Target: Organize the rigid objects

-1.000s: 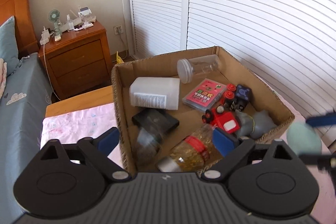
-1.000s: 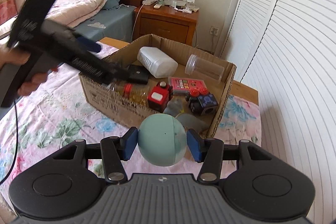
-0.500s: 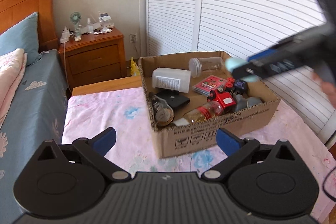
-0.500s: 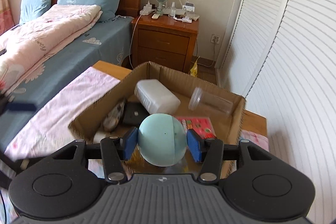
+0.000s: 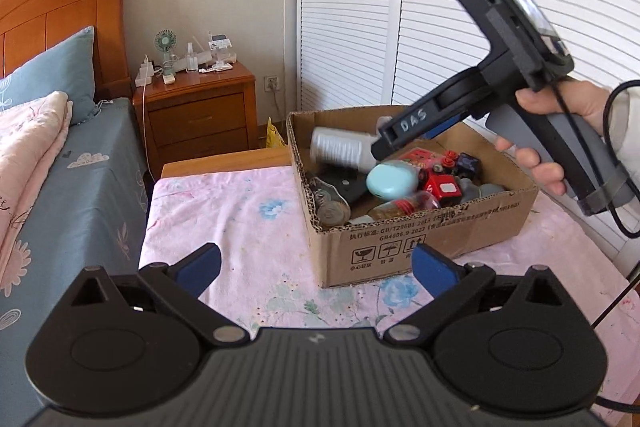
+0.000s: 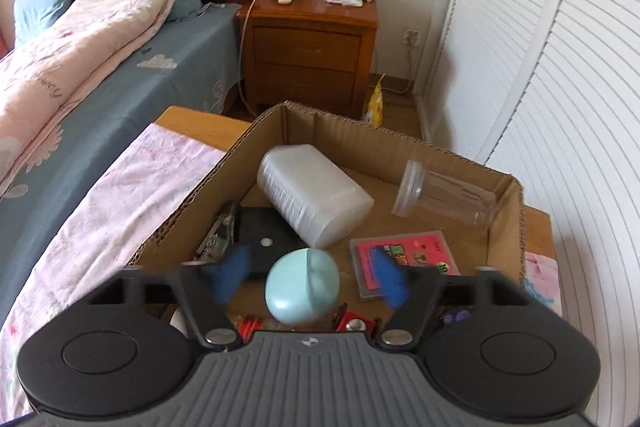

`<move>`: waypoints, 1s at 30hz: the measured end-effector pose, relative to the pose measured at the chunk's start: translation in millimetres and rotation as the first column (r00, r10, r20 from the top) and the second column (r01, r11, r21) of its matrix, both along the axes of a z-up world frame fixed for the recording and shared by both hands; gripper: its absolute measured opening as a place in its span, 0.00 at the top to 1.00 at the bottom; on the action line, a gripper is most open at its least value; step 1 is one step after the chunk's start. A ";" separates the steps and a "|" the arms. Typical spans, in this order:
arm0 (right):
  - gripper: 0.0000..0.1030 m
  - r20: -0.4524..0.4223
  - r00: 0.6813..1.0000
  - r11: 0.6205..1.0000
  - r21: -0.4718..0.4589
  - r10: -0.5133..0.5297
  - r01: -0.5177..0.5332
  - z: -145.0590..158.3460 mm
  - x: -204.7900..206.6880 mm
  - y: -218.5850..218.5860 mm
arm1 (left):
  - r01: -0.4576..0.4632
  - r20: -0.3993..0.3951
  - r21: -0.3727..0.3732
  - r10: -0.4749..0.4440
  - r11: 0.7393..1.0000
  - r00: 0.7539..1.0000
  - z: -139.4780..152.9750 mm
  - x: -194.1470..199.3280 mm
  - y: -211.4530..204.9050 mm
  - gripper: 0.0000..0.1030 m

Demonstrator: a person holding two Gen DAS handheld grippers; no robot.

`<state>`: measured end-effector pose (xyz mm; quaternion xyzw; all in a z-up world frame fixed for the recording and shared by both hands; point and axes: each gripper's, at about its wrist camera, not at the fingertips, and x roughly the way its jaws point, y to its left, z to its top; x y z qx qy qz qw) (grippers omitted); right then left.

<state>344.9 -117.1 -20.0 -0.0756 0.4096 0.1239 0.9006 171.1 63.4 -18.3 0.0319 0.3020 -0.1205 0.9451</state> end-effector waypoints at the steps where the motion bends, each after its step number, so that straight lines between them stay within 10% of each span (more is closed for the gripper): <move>1: 0.04 0.019 1.000 1.000 0.004 -0.009 0.009 3.2 -3.9 -2.2 | -0.003 0.003 0.004 0.003 1.000 1.000 0.8 -0.2 -0.6 0.02; 30: 0.00 0.020 0.920 0.918 0.078 -0.390 0.388 24.4 -187.7 -64.1 | -0.102 -0.096 0.069 0.108 0.992 0.990 40.9 -8.8 -64.5 0.02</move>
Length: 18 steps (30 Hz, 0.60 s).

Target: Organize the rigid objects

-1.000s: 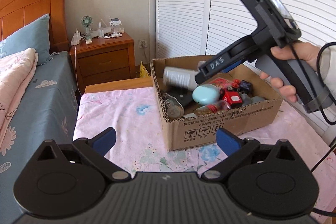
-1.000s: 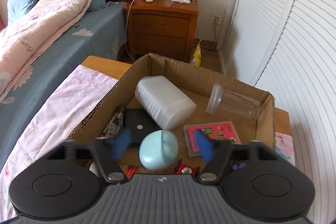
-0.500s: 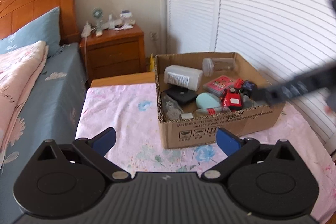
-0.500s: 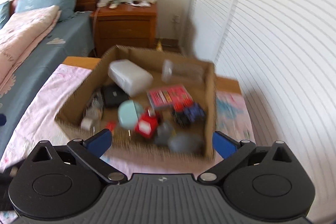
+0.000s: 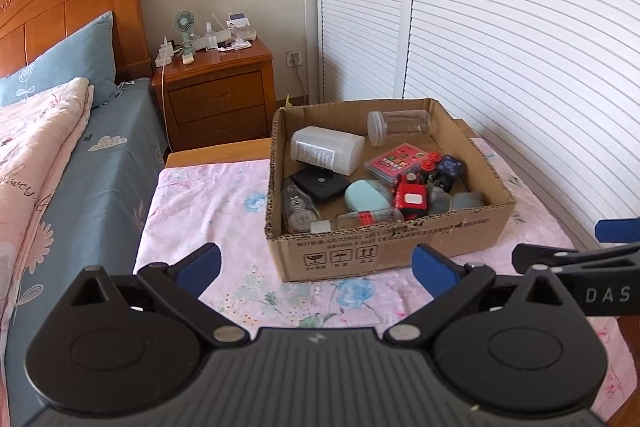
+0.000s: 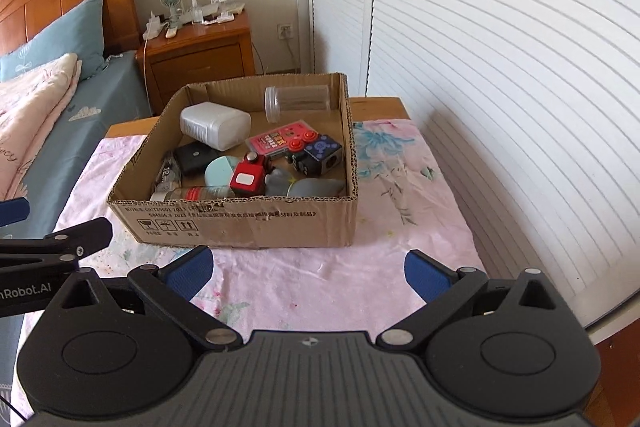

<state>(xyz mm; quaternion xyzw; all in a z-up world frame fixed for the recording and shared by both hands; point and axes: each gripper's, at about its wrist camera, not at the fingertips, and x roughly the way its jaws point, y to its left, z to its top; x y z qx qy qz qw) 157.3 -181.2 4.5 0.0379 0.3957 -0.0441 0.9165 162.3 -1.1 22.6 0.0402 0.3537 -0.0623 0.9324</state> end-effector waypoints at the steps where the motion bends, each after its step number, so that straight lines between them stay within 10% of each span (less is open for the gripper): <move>1: 0.00 0.004 1.000 1.000 -0.005 -0.004 0.004 1.1 -1.1 -0.9 | 0.001 0.000 0.004 -0.001 1.000 1.000 0.8 -0.6 -1.1 0.02; 18: 0.00 0.028 1.000 1.000 -0.006 -0.005 0.006 8.0 -5.1 1.4 | -0.013 -0.003 0.004 0.013 1.000 1.000 7.9 -2.4 2.2 0.02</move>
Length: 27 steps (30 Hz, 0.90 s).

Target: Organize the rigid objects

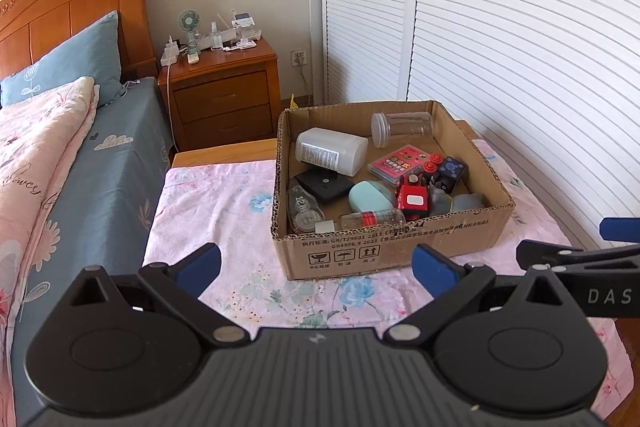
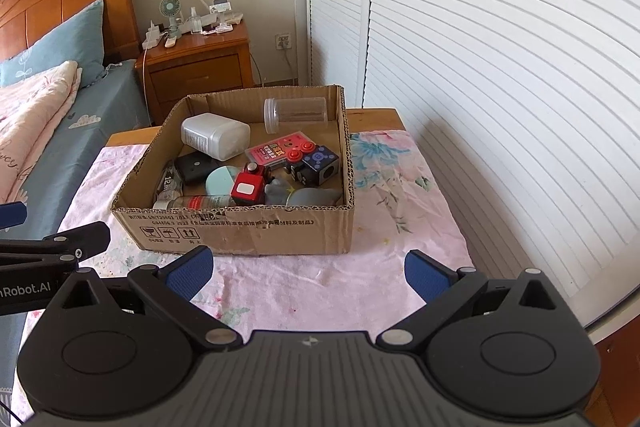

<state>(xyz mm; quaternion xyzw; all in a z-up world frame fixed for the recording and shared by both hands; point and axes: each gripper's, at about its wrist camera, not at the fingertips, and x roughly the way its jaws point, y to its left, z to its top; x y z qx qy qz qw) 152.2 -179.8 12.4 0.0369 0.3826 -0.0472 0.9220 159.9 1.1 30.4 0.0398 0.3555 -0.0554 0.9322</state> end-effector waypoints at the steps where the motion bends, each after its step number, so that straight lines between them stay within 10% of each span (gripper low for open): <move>1: 0.00 0.000 1.000 1.000 0.001 -0.001 0.001 -0.4 -0.1 0.0 | -0.001 0.001 0.000 0.001 1.000 1.000 0.5 -0.1 0.2 0.02; 27: 0.00 0.011 1.000 1.000 -0.007 -0.008 0.008 1.7 -3.6 -2.6 | -0.009 -0.002 0.030 0.009 1.000 1.000 2.2 -1.2 -4.7 0.02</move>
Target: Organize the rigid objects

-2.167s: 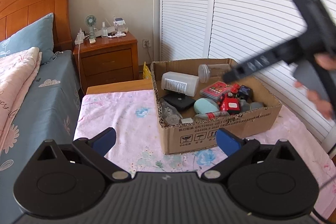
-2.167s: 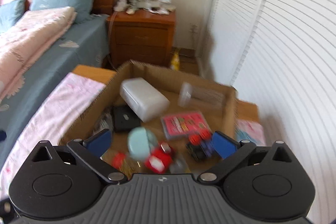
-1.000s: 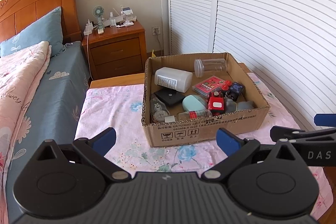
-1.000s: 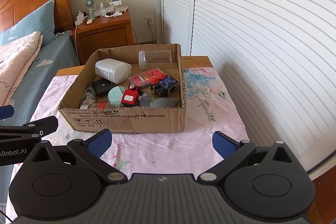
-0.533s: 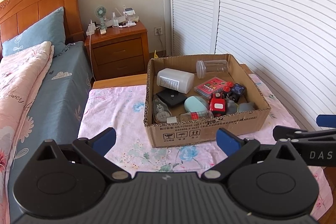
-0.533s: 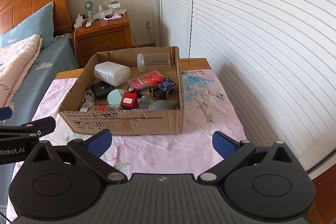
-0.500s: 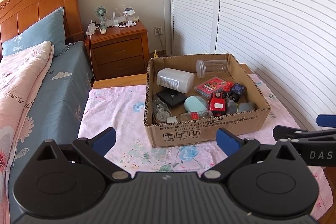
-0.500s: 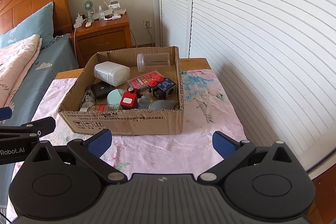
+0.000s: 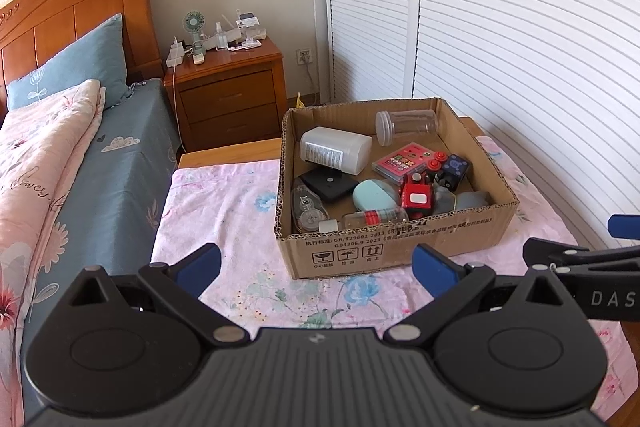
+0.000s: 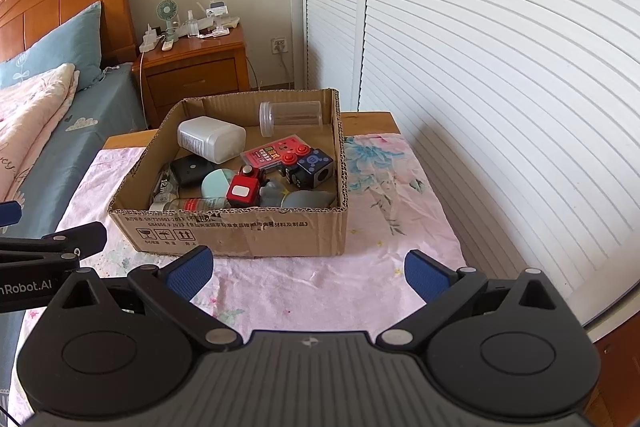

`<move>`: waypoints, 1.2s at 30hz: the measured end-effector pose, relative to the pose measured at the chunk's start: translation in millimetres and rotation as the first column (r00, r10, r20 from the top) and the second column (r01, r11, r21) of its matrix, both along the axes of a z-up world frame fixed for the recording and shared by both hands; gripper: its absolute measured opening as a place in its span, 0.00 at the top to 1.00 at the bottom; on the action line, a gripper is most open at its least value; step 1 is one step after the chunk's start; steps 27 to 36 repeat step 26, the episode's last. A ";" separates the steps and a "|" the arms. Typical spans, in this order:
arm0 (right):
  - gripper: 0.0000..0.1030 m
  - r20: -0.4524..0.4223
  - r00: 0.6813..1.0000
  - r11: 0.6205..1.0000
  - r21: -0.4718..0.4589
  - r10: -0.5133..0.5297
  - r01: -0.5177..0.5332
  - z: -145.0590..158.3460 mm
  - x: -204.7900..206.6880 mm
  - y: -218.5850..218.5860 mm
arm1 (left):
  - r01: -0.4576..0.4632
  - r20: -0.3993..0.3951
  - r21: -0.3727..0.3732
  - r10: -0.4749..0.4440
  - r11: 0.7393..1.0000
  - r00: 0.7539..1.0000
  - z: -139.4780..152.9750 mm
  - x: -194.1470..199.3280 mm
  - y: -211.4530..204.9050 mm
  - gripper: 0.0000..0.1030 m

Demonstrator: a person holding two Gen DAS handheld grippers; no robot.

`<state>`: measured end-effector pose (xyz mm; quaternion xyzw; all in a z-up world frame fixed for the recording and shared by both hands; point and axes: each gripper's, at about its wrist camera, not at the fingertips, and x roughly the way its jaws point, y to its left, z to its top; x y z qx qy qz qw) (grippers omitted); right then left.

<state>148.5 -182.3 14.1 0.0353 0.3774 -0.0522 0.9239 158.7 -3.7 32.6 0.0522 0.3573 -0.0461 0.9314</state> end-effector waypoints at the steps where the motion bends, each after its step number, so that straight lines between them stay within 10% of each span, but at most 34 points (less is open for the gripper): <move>1: 0.00 0.000 1.000 1.000 0.000 0.000 0.000 -0.1 0.2 0.0 | 0.001 0.000 0.001 -0.001 1.000 1.000 0.1 -0.1 -0.1 0.02; 36: 0.00 0.004 1.000 1.000 0.001 0.013 -0.013 0.5 -1.2 1.0 | 0.003 0.001 0.000 -0.003 1.000 1.000 2.6 -3.6 0.3 0.02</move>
